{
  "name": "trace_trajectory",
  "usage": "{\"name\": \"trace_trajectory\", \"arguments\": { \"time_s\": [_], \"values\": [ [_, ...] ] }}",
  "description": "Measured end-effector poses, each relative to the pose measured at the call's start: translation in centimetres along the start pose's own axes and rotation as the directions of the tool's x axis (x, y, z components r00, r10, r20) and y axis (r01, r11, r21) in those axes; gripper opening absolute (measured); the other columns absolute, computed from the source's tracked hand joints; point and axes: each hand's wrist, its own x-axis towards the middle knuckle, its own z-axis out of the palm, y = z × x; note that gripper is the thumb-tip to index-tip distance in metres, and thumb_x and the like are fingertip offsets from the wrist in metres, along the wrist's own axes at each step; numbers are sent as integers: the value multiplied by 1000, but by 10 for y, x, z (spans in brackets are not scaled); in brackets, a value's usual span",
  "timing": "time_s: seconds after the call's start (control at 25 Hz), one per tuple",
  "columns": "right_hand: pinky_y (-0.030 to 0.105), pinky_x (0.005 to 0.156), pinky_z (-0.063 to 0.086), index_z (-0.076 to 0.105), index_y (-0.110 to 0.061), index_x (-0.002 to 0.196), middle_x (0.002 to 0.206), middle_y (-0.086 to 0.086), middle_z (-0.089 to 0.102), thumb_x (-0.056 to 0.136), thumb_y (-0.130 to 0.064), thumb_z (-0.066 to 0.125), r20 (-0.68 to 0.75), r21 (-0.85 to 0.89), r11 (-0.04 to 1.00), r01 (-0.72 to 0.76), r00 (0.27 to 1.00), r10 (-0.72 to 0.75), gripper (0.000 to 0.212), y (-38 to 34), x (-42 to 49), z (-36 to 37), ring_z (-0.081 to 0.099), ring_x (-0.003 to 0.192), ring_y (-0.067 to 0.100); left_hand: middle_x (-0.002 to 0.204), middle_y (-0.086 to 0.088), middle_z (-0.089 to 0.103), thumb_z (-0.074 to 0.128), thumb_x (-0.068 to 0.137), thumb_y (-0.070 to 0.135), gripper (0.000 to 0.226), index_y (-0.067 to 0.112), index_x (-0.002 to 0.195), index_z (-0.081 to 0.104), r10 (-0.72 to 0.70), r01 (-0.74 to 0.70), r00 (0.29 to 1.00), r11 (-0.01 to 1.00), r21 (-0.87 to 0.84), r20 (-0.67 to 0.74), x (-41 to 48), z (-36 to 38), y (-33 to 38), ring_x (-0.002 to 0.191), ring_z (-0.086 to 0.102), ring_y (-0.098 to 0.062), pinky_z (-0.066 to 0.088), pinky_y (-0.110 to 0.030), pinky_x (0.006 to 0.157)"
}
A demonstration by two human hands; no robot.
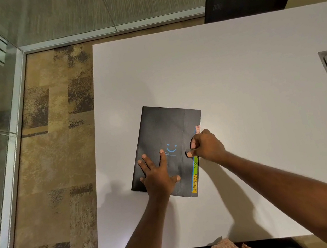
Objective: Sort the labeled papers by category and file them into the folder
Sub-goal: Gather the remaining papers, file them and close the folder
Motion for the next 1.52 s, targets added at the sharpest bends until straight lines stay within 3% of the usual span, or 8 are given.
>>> {"name": "trace_trajectory", "arguments": {
  "time_s": [0.24,0.48,0.64,0.76,1.04,1.28,1.4,1.52],
  "values": [
    [32,68,52,71,-25,75,73,-12,71,74,-23,89,175,-23,976,217,962,-210,18,-2,7,-20,65,69,6,173,-29,-8,75,79,73,122,41,168,-2,0,0,1000,1000,9,-2,0,1,0,160,-4,-52,43,-72,108],
    [37,73,61,62,-29,62,75,-9,74,75,-1,73,141,-89,965,248,962,-234,32,-8,16,-15,73,74,14,173,-29,-9,74,81,73,122,40,168,-3,1,-1,1000,1000,18,-2,-1,1,0,160,-4,-52,43,-72,109],
    [36,71,60,70,-23,73,84,-1,76,80,-7,75,122,-168,968,187,978,-168,19,-14,16,-4,73,79,24,173,-29,-10,74,81,73,121,40,168,-3,3,-3,1000,1000,15,3,1,1,0,160,-5,-52,43,-72,109],
    [29,67,47,77,-13,88,95,8,72,87,-15,75,60,-231,961,152,988,-142,3,-16,14,6,70,84,31,173,-28,-11,74,81,72,121,41,168,-4,0,0,1000,1000,6,7,1,2,0,160,-6,-51,42,-72,110],
    [32,66,49,79,-8,94,94,15,76,80,-11,75,-47,-198,980,-26,999,17,15,-24,19,12,73,88,38,173,-27,-13,75,82,71,121,42,168,-4,-2,2,1000,1000,-10,15,2,4,-1,160,-8,-50,40,-73,110],
    [35,67,51,72,-13,91,94,9,74,74,-16,89,-31,-141,990,-29,999,25,24,-28,15,0,73,88,35,173,-29,-9,74,81,73,120,40,168,-2,-4,4,1000,1000,6,7,0,5,-2,160,-4,-51,44,-70,107],
    [40,67,59,62,-20,80,81,-1,73,74,-12,76,-98,114,991,-70,992,81,17,-16,-1,0,73,75,26,170,-33,15,77,81,66,105,35,167,25,16,-16,998,1000,5,-59,-1,3,-5,156,19,-54,55,-67,96],
    [39,70,53,63,-18,86,88,2,72,83,-13,72,-220,328,928,-174,942,254,11,-1,-22,5,69,80,26,144,-32,57,75,83,32,57,12,136,68,-53,-41,938,965,-261,-343,10,1,-18,129,60,-50,64,-58,81]
  ]
}}
